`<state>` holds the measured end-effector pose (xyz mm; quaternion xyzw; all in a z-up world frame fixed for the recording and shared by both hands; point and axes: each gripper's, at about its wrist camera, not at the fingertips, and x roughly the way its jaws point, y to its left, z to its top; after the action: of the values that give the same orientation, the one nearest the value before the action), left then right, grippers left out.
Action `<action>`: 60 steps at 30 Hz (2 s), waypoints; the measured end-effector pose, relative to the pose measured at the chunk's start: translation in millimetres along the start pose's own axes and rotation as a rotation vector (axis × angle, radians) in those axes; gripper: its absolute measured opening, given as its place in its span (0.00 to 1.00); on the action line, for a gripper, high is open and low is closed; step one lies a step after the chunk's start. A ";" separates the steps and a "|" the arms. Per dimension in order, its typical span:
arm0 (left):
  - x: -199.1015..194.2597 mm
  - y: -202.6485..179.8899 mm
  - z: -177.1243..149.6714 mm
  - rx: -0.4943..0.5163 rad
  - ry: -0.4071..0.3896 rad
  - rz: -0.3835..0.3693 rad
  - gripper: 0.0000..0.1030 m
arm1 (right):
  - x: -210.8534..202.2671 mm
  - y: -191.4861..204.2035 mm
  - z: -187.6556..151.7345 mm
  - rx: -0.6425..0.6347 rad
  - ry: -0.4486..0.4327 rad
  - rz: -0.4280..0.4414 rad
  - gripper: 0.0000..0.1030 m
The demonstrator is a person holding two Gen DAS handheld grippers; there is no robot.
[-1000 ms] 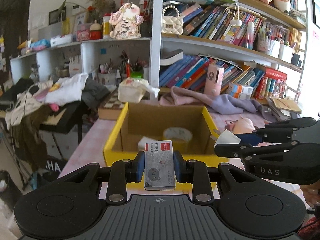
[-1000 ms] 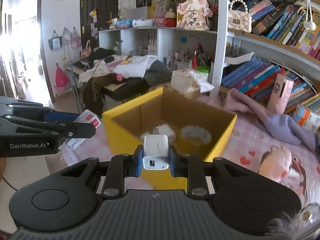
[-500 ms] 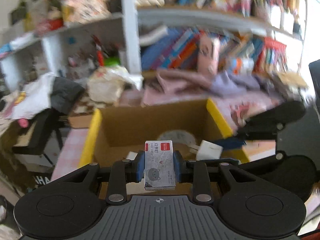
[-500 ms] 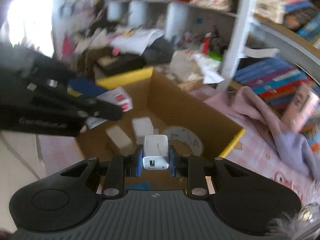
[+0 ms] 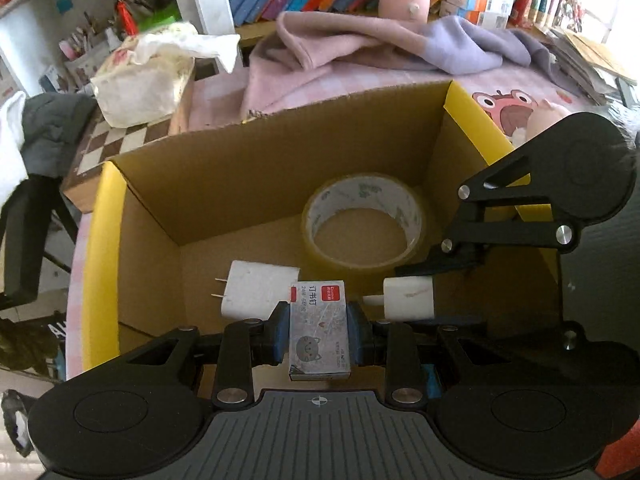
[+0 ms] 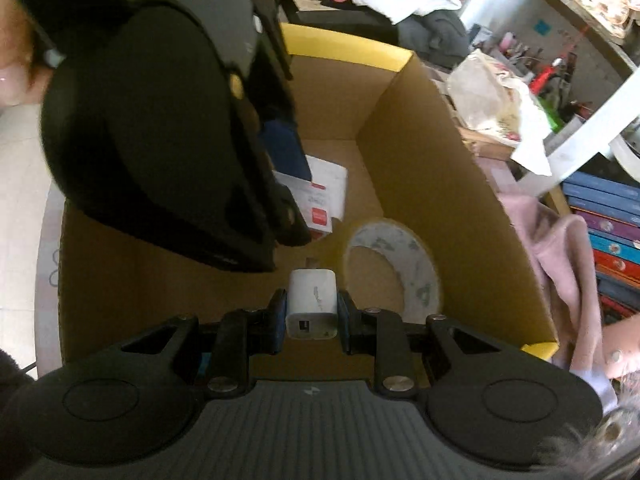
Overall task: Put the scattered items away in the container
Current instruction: 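Open the left gripper dropping the card box while the right releases the charger, then withdraw both grippers from the box toward the plush pig and spray bottle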
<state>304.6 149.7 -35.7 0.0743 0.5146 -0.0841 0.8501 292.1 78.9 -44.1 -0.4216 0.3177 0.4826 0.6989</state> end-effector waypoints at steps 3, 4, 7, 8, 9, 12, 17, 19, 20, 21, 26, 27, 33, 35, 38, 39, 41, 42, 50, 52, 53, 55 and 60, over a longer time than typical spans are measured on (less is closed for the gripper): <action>2.2 -1.7 -2.4 0.009 0.009 -0.009 0.28 | 1.0 -4.2 0.2 0.016 -0.002 0.013 0.23; 3.2 -2.4 -2.5 0.014 0.011 -0.008 0.28 | 1.5 -5.7 0.3 0.023 -0.001 0.014 0.23; 5.4 -3.8 -0.2 0.027 0.013 0.004 0.30 | 1.8 -9.7 1.6 0.044 -0.007 0.022 0.23; 5.1 -4.9 0.3 0.031 0.013 0.015 0.32 | 0.6 -10.0 1.9 0.052 -0.015 0.024 0.24; 3.7 -6.8 0.1 0.039 0.009 0.027 0.36 | -1.2 -9.8 2.2 0.059 -0.023 0.025 0.25; -4.6 -12.7 -0.2 0.073 -0.021 0.074 0.47 | -8.3 -7.3 2.8 0.069 -0.041 0.015 0.35; -30.2 -14.0 -3.7 0.075 -0.093 0.106 0.66 | -24.6 -6.7 -0.7 0.115 -0.081 -0.008 0.45; -44.2 -14.5 -6.3 0.064 -0.127 0.107 0.71 | -35.5 -6.9 -2.1 0.144 -0.108 -0.024 0.45; -50.7 -15.4 -8.3 0.060 -0.143 0.110 0.71 | -41.0 -6.7 -2.8 0.158 -0.121 -0.032 0.46; -57.5 -16.8 -10.5 0.055 -0.159 0.113 0.73 | -47.4 -6.4 -3.3 0.173 -0.137 -0.043 0.46; -89.3 -21.9 -25.7 -0.002 -0.251 0.126 0.79 | -82.0 1.5 -8.2 0.226 -0.216 -0.109 0.57; -96.2 -22.8 -29.7 -0.018 -0.268 0.121 0.81 | -88.5 4.4 -9.7 0.232 -0.229 -0.122 0.57; -131.9 -34.3 -56.7 -0.043 -0.352 0.139 0.83 | -125.5 30.4 -20.4 0.271 -0.292 -0.205 0.59; -144.3 -38.9 -68.6 -0.053 -0.382 0.157 0.86 | -136.3 39.6 -25.5 0.296 -0.310 -0.237 0.61; -163.9 -47.6 -87.8 -0.061 -0.440 0.193 0.89 | -153.0 53.8 -35.6 0.351 -0.339 -0.282 0.63; -170.1 -50.9 -94.2 -0.060 -0.459 0.204 0.90 | -159.1 59.8 -39.8 0.371 -0.349 -0.302 0.64; -183.0 -58.1 -107.9 -0.060 -0.499 0.224 0.91 | -171.4 72.7 -47.7 0.407 -0.372 -0.348 0.68; -188.5 -61.1 -114.4 -0.062 -0.515 0.231 0.92 | -176.9 78.6 -51.6 0.423 -0.385 -0.370 0.69; -210.1 -77.1 -163.3 -0.160 -0.565 0.228 0.94 | -217.8 128.4 -85.7 0.581 -0.466 -0.496 0.78; -210.7 -82.0 -174.3 -0.193 -0.563 0.223 0.94 | -224.3 141.1 -94.8 0.616 -0.467 -0.519 0.78; -210.4 -84.6 -179.3 -0.206 -0.561 0.221 0.94 | -226.9 147.3 -99.8 0.631 -0.465 -0.530 0.78; -209.7 -89.8 -188.5 -0.221 -0.557 0.220 0.94 | -231.0 159.3 -110.3 0.665 -0.455 -0.553 0.78; -207.6 -104.7 -209.2 -0.243 -0.540 0.209 0.94 | -235.5 181.2 -135.7 0.760 -0.418 -0.620 0.79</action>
<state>6.5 106.0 48.3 -0.0005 0.2663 0.0491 0.9626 38.0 -106.1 45.0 -0.1077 0.1846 0.1779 0.9606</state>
